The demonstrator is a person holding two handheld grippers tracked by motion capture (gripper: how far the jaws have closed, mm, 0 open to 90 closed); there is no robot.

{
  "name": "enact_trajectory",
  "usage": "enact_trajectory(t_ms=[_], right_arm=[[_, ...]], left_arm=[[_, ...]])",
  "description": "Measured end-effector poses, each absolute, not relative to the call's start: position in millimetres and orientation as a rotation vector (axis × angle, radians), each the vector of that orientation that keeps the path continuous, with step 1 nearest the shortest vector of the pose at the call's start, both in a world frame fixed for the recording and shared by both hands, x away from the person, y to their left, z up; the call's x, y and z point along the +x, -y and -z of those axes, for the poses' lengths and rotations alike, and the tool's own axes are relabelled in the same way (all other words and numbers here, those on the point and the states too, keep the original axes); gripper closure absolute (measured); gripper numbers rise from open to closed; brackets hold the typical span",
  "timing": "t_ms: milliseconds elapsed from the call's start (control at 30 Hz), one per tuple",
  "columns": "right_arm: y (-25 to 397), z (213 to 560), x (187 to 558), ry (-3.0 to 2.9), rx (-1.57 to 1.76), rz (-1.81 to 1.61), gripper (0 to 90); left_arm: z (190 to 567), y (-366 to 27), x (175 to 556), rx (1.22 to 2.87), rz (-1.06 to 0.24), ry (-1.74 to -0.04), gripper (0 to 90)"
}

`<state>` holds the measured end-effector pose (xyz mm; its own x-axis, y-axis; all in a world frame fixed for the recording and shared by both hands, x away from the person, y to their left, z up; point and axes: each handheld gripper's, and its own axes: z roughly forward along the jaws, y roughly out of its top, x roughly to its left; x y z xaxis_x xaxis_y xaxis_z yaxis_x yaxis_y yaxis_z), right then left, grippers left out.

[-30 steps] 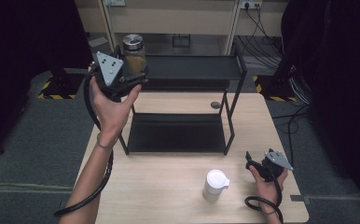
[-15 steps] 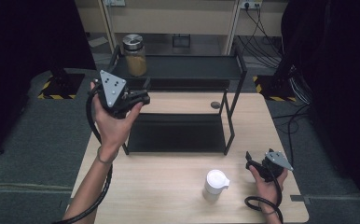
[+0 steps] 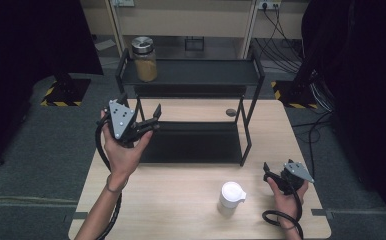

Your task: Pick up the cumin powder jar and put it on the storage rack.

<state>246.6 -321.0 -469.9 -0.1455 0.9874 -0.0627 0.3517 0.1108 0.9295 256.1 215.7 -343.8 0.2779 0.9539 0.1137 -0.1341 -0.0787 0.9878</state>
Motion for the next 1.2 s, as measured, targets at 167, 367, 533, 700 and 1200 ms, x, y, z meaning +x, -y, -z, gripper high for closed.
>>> enact_trajectory(t_ms=[167, 367, 533, 700, 1200], right_arm=[[321, 470, 247, -1.618, 1.339, -1.044, 7.2], [321, 470, 247, -1.618, 1.338, -1.045, 7.1], [321, 470, 247, -1.621, 1.336, -1.04, 7.1], [321, 470, 247, -1.62, 1.336, -1.04, 7.1], [321, 470, 247, -1.618, 1.337, -1.043, 7.1]], left_arm=[[351, -214, 252, 1.316, -1.132, -0.847, 1.1], [364, -212, 245, 1.317, -1.145, -0.824, 1.1], [374, -211, 241, 1.331, -1.135, -0.825, 1.1], [385, -212, 238, 1.332, -1.12, -0.833, 1.2], [413, -210, 232, 1.343, -1.099, -0.859, 1.9]])
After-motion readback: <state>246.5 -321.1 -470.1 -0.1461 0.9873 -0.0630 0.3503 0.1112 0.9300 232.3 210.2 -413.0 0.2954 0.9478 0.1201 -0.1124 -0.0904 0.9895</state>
